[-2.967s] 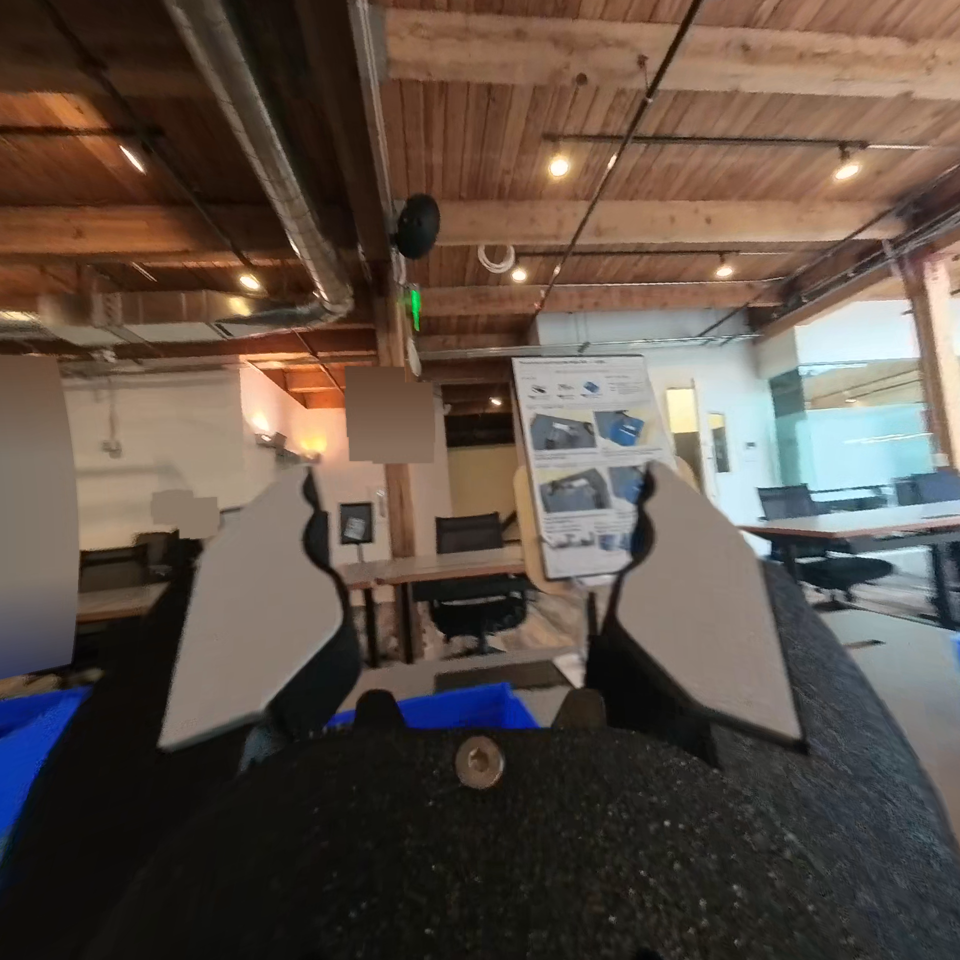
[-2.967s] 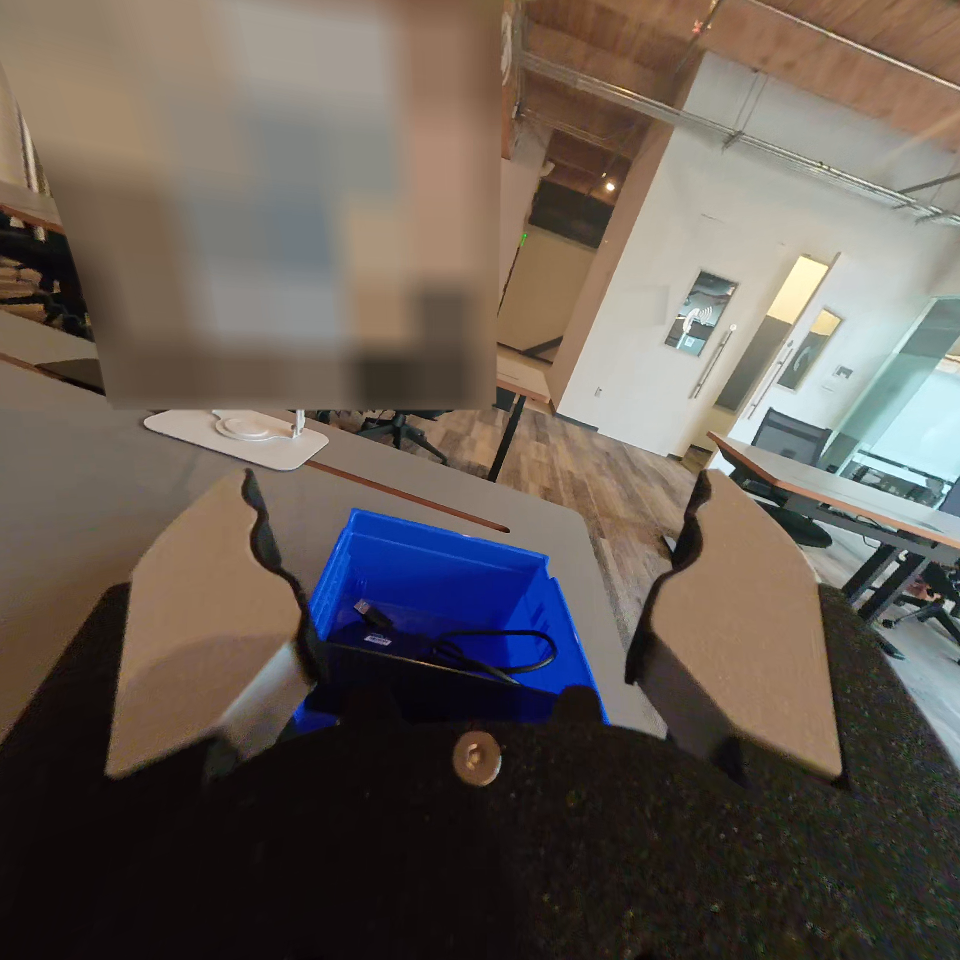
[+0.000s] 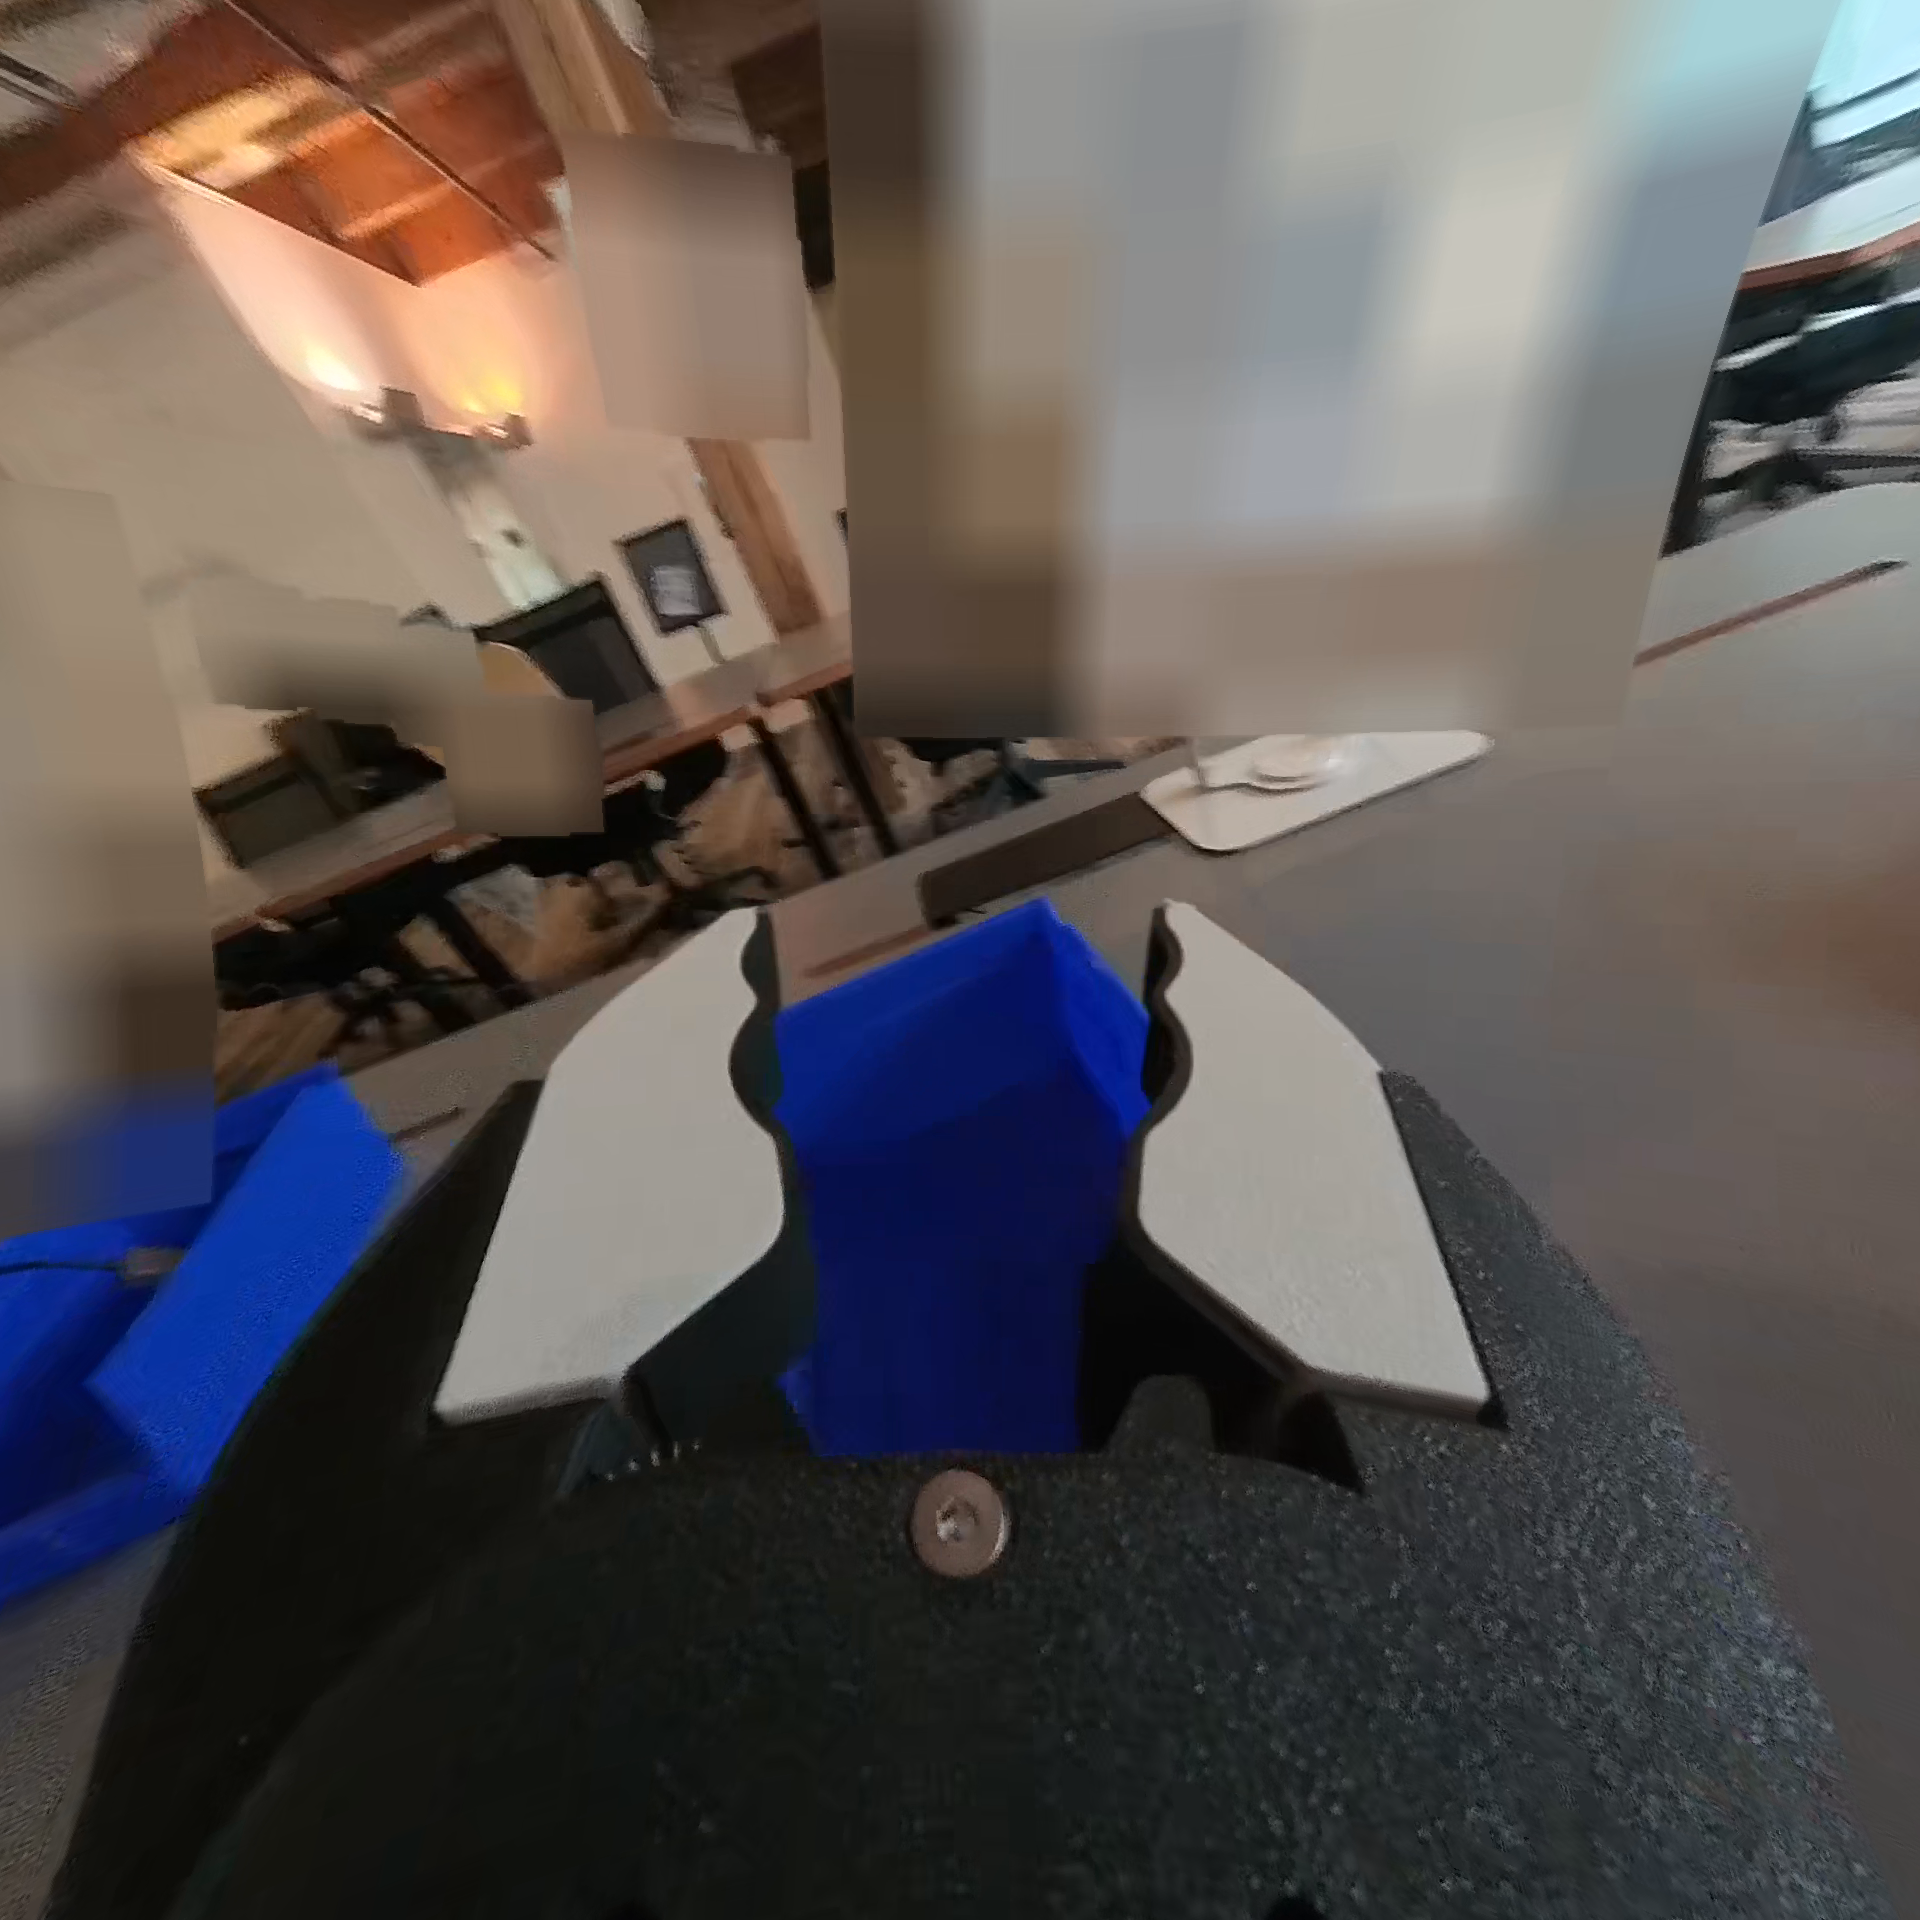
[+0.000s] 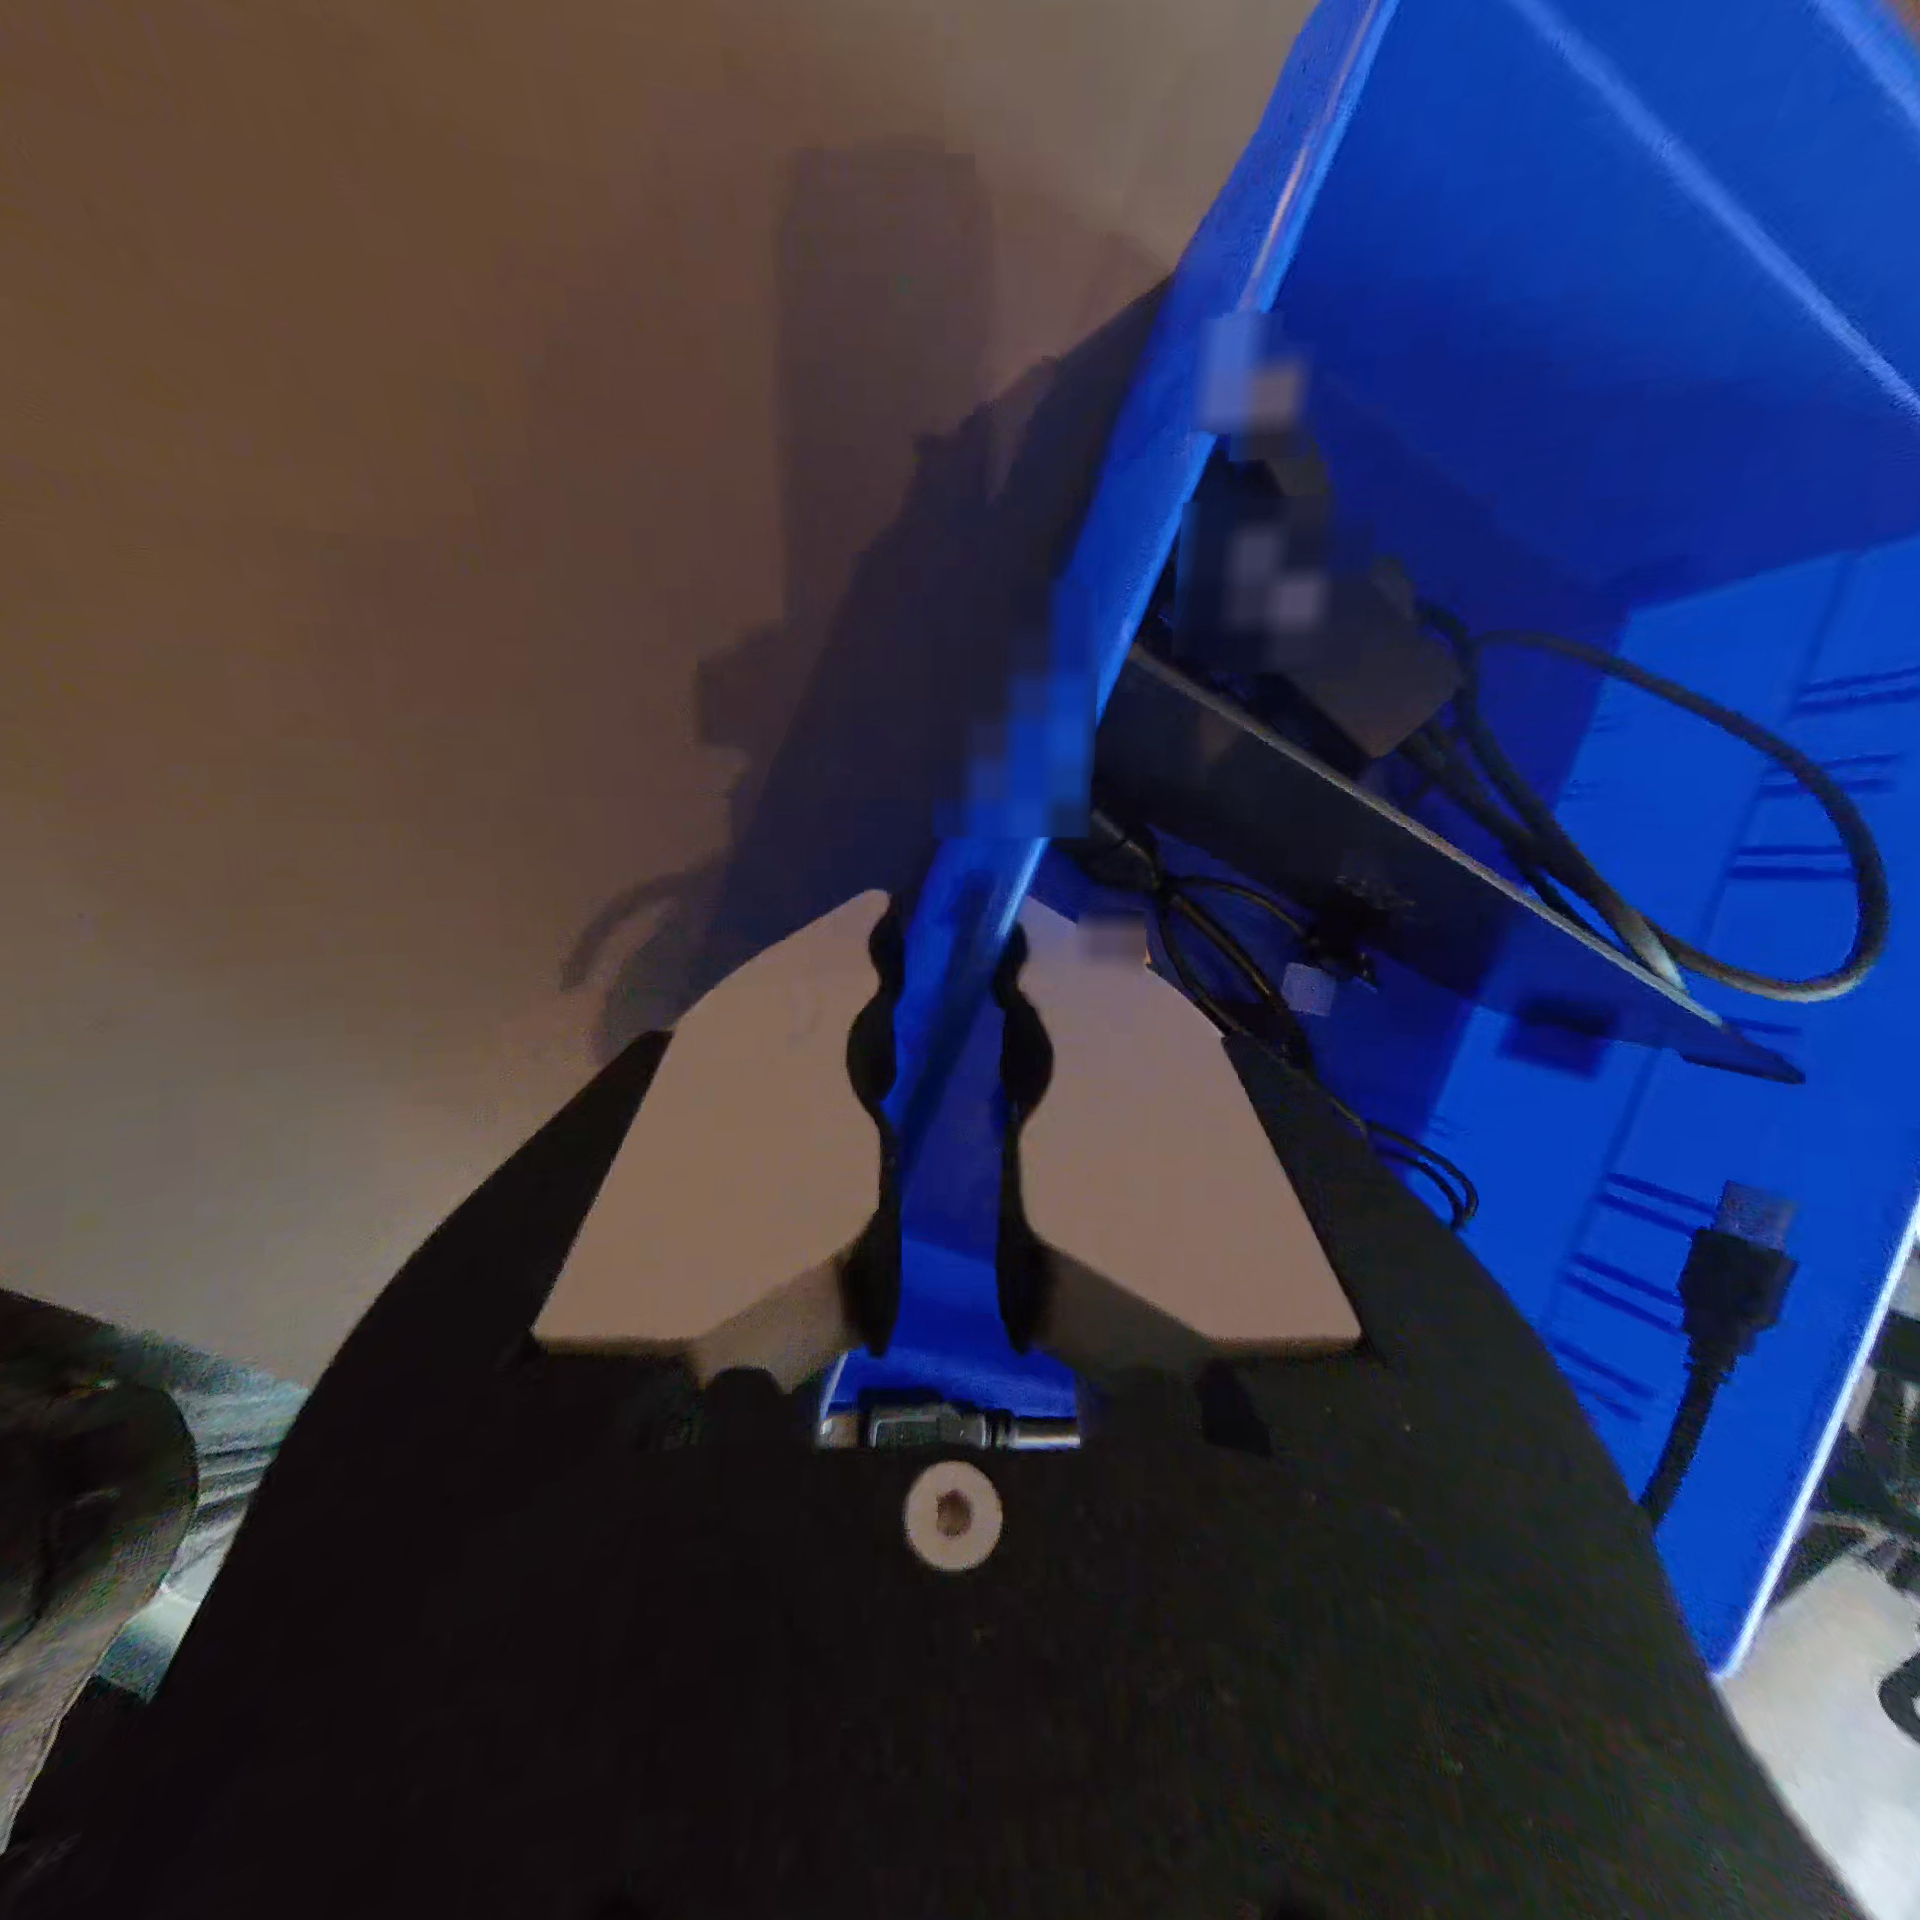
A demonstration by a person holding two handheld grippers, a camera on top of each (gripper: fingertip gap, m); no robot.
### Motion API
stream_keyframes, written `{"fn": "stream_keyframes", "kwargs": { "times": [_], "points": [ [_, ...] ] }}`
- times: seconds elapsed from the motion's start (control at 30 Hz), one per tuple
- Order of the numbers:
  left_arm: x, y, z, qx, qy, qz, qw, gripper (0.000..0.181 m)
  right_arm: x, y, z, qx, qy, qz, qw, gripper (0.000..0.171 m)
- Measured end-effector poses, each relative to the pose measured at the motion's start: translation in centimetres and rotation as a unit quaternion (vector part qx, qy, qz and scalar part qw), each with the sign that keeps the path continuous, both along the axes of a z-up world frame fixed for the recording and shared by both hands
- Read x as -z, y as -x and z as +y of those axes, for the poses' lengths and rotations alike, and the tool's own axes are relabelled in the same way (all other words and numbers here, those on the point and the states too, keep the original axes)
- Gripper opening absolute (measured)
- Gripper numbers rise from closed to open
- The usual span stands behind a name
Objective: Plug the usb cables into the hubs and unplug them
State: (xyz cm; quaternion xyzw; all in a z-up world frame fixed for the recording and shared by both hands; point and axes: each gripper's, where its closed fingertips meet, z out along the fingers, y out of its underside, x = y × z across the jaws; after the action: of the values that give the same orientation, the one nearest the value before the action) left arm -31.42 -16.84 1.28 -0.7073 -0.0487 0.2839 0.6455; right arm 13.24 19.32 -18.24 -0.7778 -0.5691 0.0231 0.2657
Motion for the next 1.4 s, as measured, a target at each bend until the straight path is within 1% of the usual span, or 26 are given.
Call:
{"fn": "stream_keyframes", "kwargs": {
  "times": [0.07,0.13,0.2,0.33,0.47,0.53,0.57,0.6,0.63,0.67,0.73,0.8,0.87,1.0,1.13,1.27,1.4],
  "points": [
    [1.4,-1.3,1.2,0.051,0.029,-0.046,0.997,0.079,-0.1,-0.5,0.5,0.021,-0.011,-0.015,1.000,0.008],
    [3.5,-2.8,2.8,0.093,0.083,-0.089,0.988,0.091,0.0,-0.6,0.7,0.024,-0.017,-0.020,0.999,0.007],
    [5.8,-4.2,4.3,0.114,0.148,-0.106,0.977,0.095,0.0,-0.6,0.7,0.025,-0.015,-0.015,0.999,0.007],
    [10.3,-4.0,6.9,0.060,0.261,-0.103,0.958,0.089,0.0,-0.6,0.7,0.024,-0.017,-0.015,0.999,0.007],
    [14.4,-2.2,8.2,-0.002,0.334,-0.108,0.936,0.086,-0.1,-0.6,0.7,0.023,-0.017,-0.010,1.000,0.007],
    [16.3,-1.5,8.5,-0.013,0.353,-0.131,0.926,0.077,-0.1,-0.6,0.7,0.023,-0.018,-0.011,1.000,0.007],
    [17.3,-1.5,8.6,-0.007,0.365,-0.143,0.920,0.068,-0.1,-0.6,0.7,0.023,-0.019,-0.012,0.999,0.007],
    [18.2,-1.4,8.7,0.000,0.377,-0.150,0.914,0.054,-0.1,-0.6,0.8,0.022,-0.020,-0.013,0.999,0.007],
    [18.8,-1.2,8.8,0.000,0.379,-0.151,0.913,0.043,-0.1,-0.5,0.8,0.022,-0.021,-0.014,0.999,0.007],
    [18.7,-0.8,8.9,-0.007,0.370,-0.155,0.916,0.038,-0.1,-0.5,0.8,0.022,-0.022,-0.014,0.999,0.007],
    [18.4,-0.2,8.5,-0.036,0.369,-0.153,0.916,0.020,0.0,-0.3,0.8,0.023,-0.025,-0.014,0.999,0.007],
    [18.4,-0.4,8.6,-0.033,0.373,-0.143,0.916,0.014,0.0,0.1,0.8,0.025,-0.025,-0.010,0.999,0.007],
    [18.4,-1.3,9.3,-0.012,0.361,-0.157,0.919,0.012,0.0,0.6,0.8,0.027,-0.026,-0.002,0.999,0.007],
    [18.4,-4.1,11.5,0.047,0.336,-0.180,0.923,0.017,0.0,1.9,0.6,0.029,-0.026,0.013,0.999,0.007],
    [18.1,-7.6,14.2,0.096,0.310,-0.201,0.924,0.030,0.0,4.1,-0.2,0.030,-0.011,0.035,0.999,0.009],
    [18.2,-10.3,16.6,0.102,0.314,-0.198,0.923,0.042,0.0,6.5,-1.6,0.018,0.005,0.050,0.999,0.013],
    [18.2,-12.5,18.8,0.099,0.309,-0.201,0.924,0.046,0.0,9.0,-3.7,0.002,0.016,0.074,0.997,0.014]
  ]
}}
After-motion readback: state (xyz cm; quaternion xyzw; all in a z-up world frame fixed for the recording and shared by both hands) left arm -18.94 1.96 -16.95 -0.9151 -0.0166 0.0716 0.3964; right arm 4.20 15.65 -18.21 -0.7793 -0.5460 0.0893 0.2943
